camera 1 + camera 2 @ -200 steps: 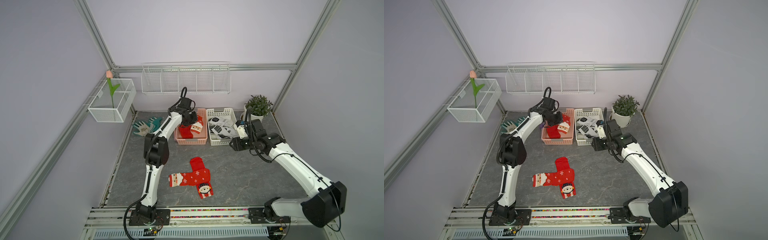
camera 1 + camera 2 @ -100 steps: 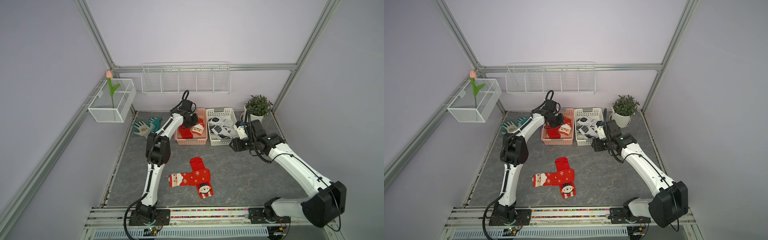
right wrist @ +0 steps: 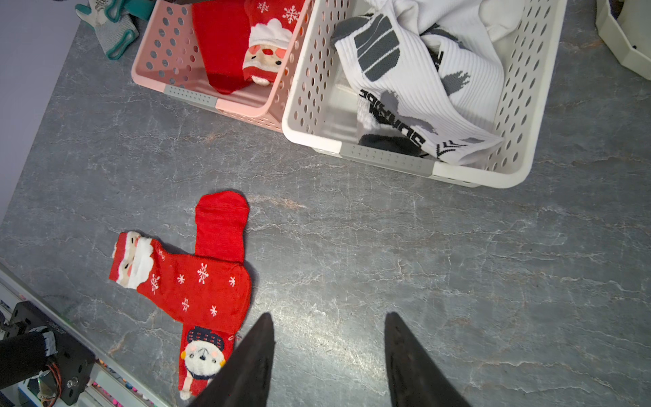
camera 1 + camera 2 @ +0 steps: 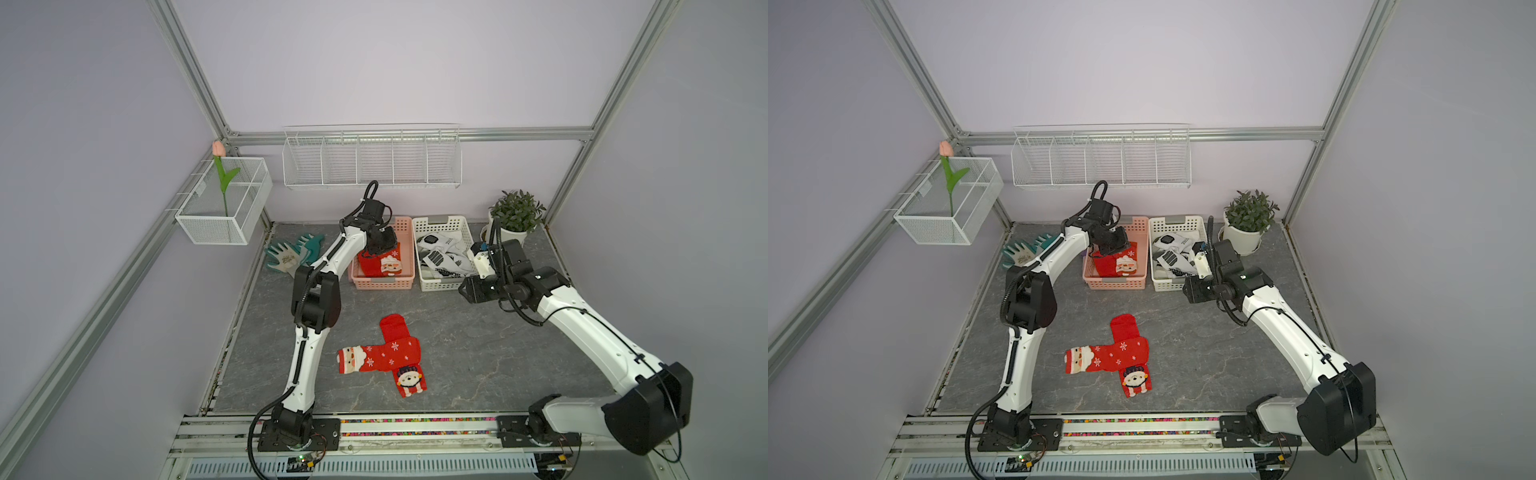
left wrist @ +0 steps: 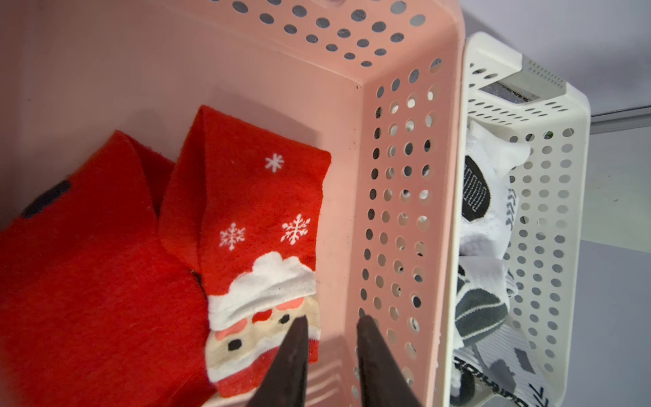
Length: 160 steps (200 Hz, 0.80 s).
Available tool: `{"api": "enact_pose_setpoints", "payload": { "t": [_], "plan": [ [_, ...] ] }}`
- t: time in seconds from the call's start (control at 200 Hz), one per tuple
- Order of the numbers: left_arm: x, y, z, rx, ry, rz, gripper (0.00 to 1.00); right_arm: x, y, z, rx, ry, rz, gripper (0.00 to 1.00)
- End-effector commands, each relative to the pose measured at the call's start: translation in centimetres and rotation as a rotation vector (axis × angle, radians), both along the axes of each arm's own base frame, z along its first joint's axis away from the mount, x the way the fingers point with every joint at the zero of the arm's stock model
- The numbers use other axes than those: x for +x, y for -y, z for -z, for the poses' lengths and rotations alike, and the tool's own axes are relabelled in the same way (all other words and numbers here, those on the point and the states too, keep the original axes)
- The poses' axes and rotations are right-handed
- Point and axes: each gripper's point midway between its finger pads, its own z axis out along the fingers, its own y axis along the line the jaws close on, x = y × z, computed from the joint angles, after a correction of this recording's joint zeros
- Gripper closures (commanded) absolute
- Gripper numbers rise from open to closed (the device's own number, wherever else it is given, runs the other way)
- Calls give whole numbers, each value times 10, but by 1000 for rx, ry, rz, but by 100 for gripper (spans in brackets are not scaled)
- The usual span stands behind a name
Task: Sort the socks into the basket by color
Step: Place the sock in the bin.
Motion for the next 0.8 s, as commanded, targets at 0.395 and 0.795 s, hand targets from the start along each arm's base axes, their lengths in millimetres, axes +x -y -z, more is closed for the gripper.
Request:
{"api": "enact_pose_setpoints", "payload": {
  "t": [0.395,0.795],
  "plan": [
    [-14,-26,-11,57,2,-5,71,0,-4,17,-8,-40,-12,47],
    [-82,-63,-53,125,6,-5,71,4,-8,14,0,-34,-19,47]
  ]
}}
